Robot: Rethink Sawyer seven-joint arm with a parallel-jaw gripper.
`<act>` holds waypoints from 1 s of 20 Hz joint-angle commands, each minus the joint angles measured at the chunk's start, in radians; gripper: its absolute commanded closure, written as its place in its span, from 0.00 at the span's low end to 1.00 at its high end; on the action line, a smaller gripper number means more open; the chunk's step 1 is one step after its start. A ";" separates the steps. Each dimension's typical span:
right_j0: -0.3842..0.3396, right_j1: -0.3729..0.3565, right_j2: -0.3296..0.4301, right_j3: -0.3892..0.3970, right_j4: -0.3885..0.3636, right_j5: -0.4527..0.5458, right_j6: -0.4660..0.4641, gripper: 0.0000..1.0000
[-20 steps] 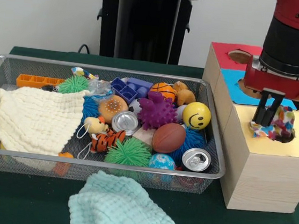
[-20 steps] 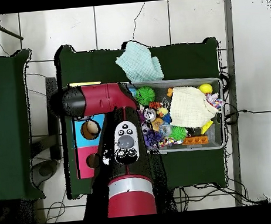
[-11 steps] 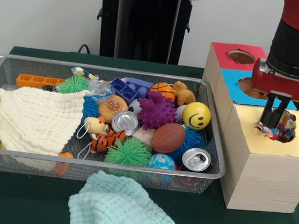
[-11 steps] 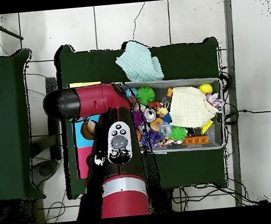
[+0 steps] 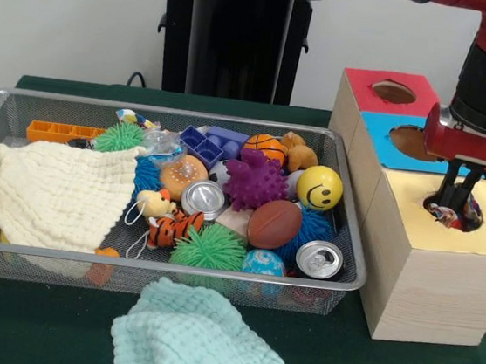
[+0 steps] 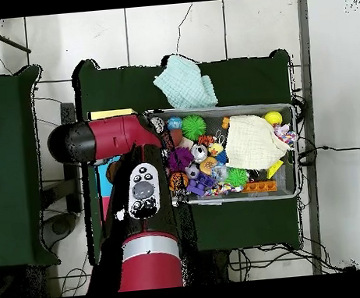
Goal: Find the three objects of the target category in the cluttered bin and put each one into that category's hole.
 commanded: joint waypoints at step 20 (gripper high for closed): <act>-0.094 0.285 0.135 -0.069 -0.007 -0.289 0.067 1.00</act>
